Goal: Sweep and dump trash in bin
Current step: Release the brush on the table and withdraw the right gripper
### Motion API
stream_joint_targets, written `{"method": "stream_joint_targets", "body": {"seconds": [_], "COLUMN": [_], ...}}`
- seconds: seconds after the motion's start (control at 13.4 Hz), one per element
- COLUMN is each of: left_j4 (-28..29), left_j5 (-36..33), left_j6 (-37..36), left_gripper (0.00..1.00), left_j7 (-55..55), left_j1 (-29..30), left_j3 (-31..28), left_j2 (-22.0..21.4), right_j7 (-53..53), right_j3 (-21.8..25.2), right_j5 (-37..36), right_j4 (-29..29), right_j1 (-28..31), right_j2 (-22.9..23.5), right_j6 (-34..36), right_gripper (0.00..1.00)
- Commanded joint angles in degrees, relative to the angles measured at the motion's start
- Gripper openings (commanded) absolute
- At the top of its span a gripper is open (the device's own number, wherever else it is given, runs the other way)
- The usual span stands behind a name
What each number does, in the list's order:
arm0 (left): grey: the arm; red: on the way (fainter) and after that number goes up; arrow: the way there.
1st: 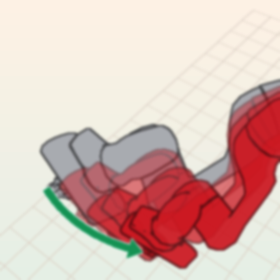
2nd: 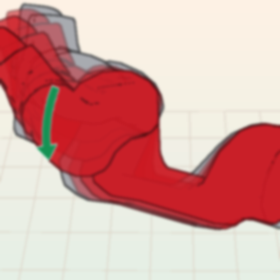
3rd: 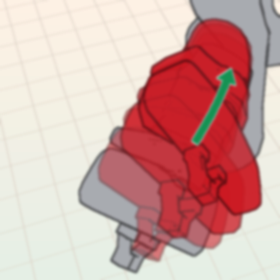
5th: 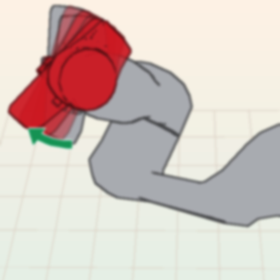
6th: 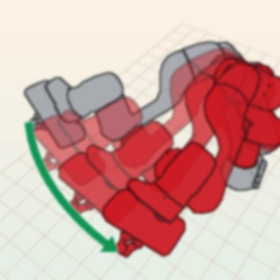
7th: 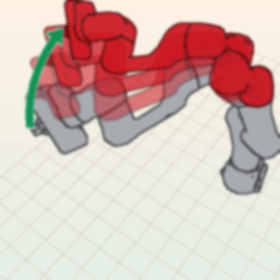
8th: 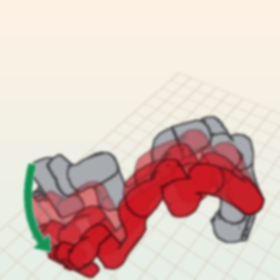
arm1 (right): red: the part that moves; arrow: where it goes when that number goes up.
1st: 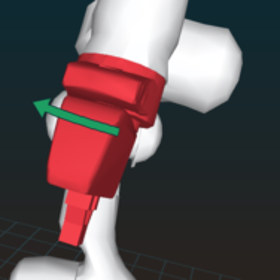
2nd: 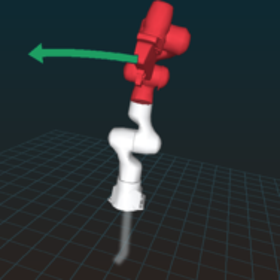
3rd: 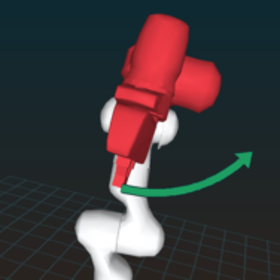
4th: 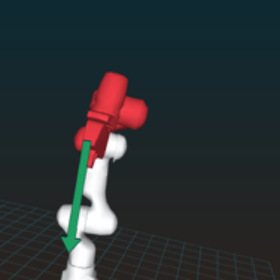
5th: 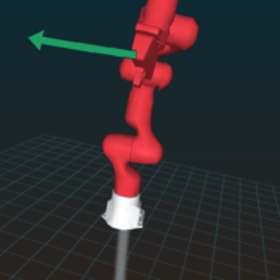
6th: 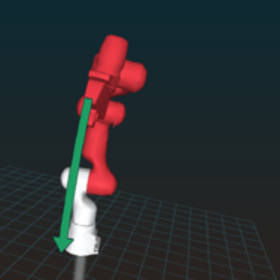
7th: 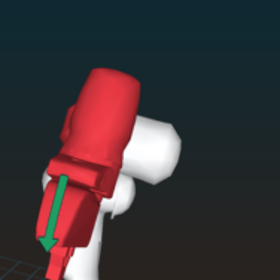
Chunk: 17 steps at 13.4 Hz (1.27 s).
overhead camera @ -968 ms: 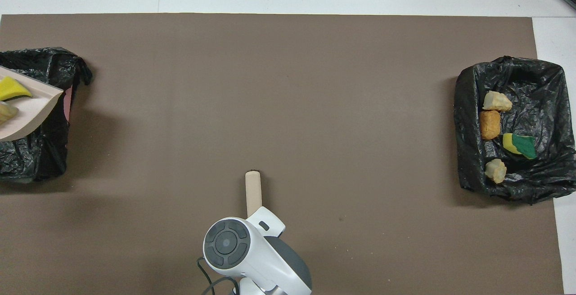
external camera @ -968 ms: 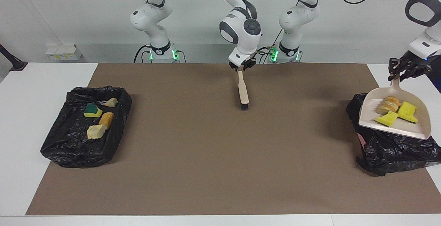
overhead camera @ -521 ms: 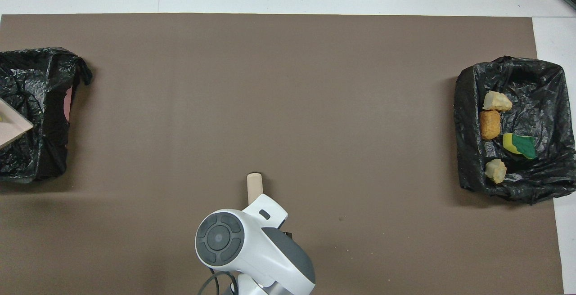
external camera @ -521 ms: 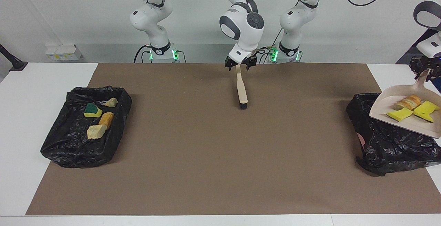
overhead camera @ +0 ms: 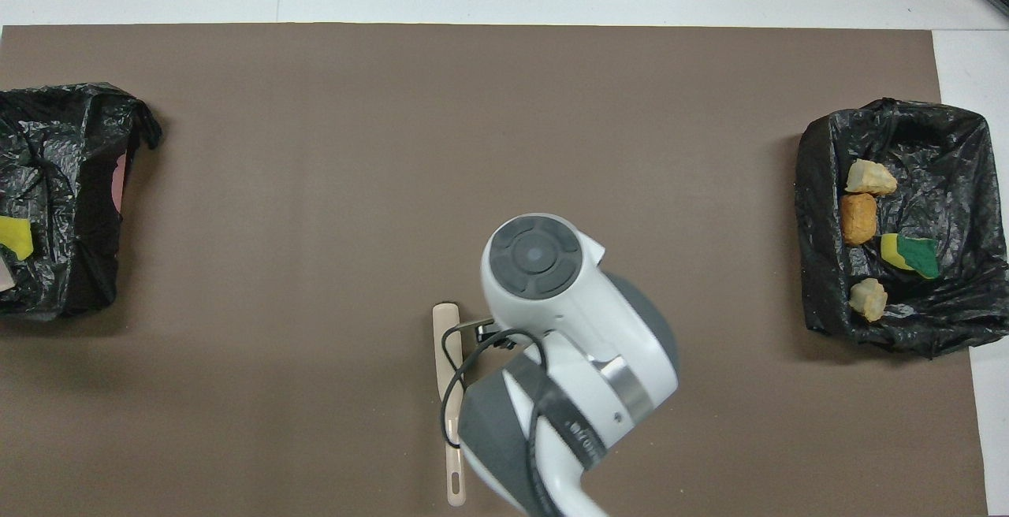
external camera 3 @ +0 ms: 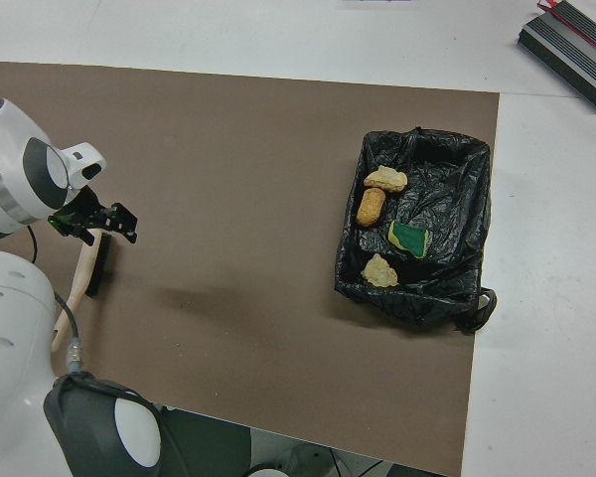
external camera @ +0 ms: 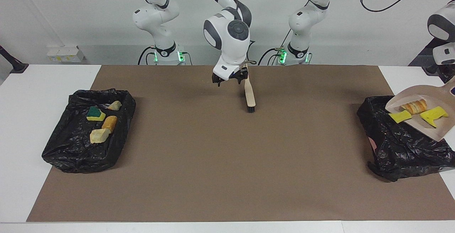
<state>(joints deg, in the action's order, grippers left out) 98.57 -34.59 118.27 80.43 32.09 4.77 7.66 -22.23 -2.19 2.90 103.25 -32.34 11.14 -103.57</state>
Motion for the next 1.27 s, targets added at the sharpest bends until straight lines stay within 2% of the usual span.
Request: {"method": "stream_joint_targets", "body": {"seconds": [0.0,0.3,0.52,0.67,0.89,1.04,1.19], "left_j4": [-4.0,-5.3,-6.1,-9.3,-9.5,-9.5,-9.6], "left_j5": [-5.6,-18.1,-22.0,-22.5,-29.4,-29.9,-30.1], "left_j6": [-2.8,-1.8,0.9,3.0,2.6,0.9,-1.0], "left_gripper": [0.0,0.0,0.0,0.0,0.0,0.0,0.0], "left_j7": [1.5,1.5,1.4,1.2,-0.3,-0.4,-0.5], "left_j1": [-3.4,-8.1,-10.2,-10.4,-13.0,-13.3,-14.3], "left_j3": [-0.1,0.0,0.2,0.1,0.1,0.1,0.1], "left_j2": [1.1,2.3,3.2,5.3,5.3,5.3,5.3], "right_j7": [9.8,23.1,29.4,31.0,34.7,34.9,34.4], "right_j3": [-0.4,-0.4,0.4,1.5,5.3,9.3,10.7], "right_j5": [-2.3,-5.2,-5.1,-5.3,-5.3,-5.3,-4.9], "right_j4": [-0.3,-5.9,-7.1,-7.1,-7.1,-7.1,-7.4], "right_j1": [6.6,15.1,21.3,24.1,25.7,25.6,25.9], "right_j2": [-1.6,-2.3,-4.8,-6.8,-9.6,-11.0,-11.1], "right_j6": [1.9,8.4,8.8,9.0,9.0,9.3,12.2], "right_gripper": [1.0,1.0,1.0,1.0,1.0,1.0,1.0]}}
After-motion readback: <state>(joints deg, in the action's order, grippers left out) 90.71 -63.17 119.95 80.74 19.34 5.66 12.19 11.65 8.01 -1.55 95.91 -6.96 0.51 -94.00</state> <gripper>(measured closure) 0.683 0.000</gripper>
